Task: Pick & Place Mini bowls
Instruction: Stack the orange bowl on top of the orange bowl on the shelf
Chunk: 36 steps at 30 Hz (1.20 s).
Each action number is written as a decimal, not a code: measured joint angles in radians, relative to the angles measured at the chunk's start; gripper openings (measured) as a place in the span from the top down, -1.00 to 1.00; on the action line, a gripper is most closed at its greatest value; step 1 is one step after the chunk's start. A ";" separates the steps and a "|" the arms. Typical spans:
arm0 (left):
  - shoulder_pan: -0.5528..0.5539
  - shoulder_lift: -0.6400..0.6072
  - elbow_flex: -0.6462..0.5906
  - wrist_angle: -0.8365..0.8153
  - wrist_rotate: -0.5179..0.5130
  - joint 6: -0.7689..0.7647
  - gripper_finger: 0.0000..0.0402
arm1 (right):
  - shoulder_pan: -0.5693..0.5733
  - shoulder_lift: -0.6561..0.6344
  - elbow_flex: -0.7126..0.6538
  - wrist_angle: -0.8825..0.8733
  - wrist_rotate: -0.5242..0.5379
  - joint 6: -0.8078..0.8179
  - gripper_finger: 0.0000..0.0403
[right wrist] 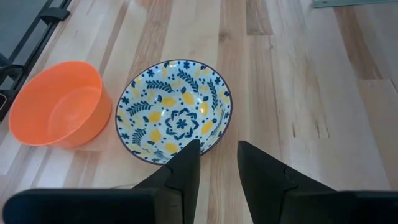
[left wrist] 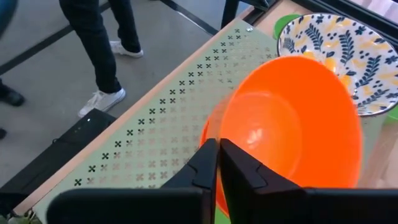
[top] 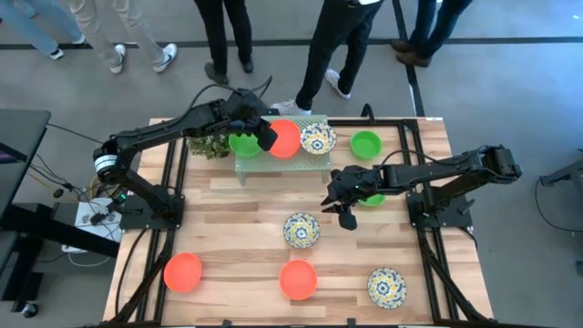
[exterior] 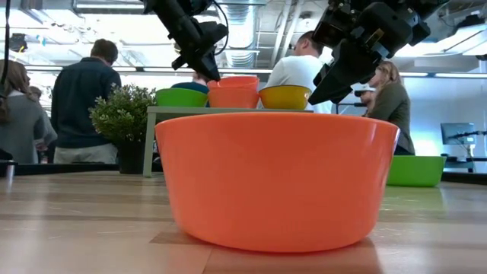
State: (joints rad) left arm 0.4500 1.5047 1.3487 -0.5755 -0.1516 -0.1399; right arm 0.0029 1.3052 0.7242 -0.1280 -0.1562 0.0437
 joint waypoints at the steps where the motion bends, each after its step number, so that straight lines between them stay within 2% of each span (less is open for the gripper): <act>1: 0.000 0.000 0.000 0.000 0.000 0.000 0.90 | 0.000 0.000 0.000 0.000 0.000 0.000 0.49; 12: 0.000 0.000 0.000 0.011 0.000 0.035 0.59 | 0.000 0.000 0.000 0.000 0.000 0.000 0.49; 15: 0.000 0.000 0.000 0.015 0.000 0.055 0.56 | 0.000 0.000 0.000 0.000 0.000 0.000 0.49; 18: 0.000 0.000 0.000 0.017 0.000 0.055 0.65 | 0.000 0.000 0.000 0.000 0.000 0.000 0.49; 23: 0.000 0.000 0.000 0.020 0.000 0.054 0.96 | 0.000 0.000 0.000 0.000 0.000 0.000 0.49; 36: 0.001 -0.001 0.000 0.067 0.002 0.026 0.98 | 0.000 0.000 0.000 0.000 0.000 0.000 0.49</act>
State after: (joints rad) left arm 0.4507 1.5042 1.3487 -0.5089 -0.1497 -0.1143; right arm 0.0032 1.3052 0.7242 -0.1278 -0.1566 0.0437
